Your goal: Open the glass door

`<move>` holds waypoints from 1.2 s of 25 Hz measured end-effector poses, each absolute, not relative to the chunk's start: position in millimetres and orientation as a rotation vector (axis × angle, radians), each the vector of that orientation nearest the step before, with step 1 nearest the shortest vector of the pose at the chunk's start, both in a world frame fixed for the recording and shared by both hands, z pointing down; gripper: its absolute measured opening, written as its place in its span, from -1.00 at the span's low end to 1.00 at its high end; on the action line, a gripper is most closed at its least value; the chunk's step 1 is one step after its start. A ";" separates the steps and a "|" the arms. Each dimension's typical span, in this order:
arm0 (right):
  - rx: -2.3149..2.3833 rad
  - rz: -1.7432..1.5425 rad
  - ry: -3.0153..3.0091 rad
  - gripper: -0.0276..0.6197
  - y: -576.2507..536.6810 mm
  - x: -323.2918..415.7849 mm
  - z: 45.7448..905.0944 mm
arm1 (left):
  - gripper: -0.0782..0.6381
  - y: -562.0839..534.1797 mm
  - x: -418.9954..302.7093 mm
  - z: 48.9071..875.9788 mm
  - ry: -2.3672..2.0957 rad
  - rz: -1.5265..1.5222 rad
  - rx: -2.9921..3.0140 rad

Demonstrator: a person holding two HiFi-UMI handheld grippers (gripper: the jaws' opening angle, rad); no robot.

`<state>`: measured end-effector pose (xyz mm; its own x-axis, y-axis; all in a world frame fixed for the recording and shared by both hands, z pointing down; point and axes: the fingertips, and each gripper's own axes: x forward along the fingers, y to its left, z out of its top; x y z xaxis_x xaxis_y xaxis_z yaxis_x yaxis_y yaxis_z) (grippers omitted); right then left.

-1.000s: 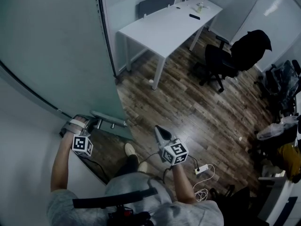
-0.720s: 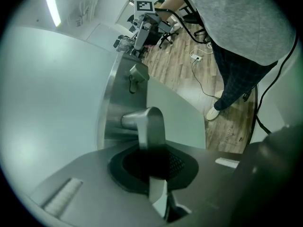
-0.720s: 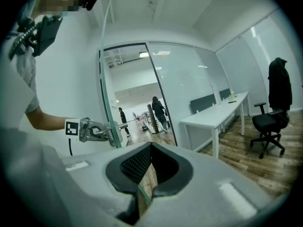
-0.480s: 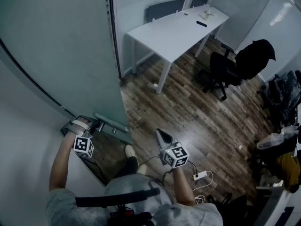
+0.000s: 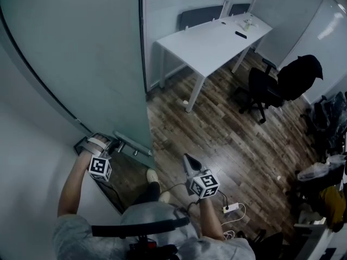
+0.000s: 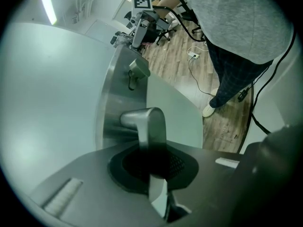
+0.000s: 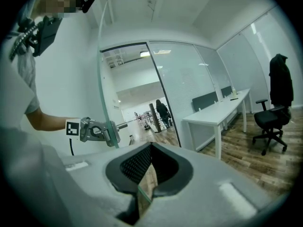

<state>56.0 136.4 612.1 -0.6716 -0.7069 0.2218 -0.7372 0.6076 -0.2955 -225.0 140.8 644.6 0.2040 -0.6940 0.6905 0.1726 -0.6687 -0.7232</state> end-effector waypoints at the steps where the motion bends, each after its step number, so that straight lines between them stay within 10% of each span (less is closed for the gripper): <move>1: 1.234 0.560 -2.743 -0.91 136.7 54.6 612.1 | -0.70 141.4 -225.9 645.3 0.488 -1.550 -1.771; 13: 1.244 0.533 -2.748 -0.91 132.7 52.0 605.2 | -0.67 138.0 -228.0 642.8 0.509 -1.581 -1.788; 30: 1.238 0.552 -2.767 -0.91 131.4 42.3 606.8 | -0.13 159.9 -227.0 612.3 0.622 -1.579 -1.982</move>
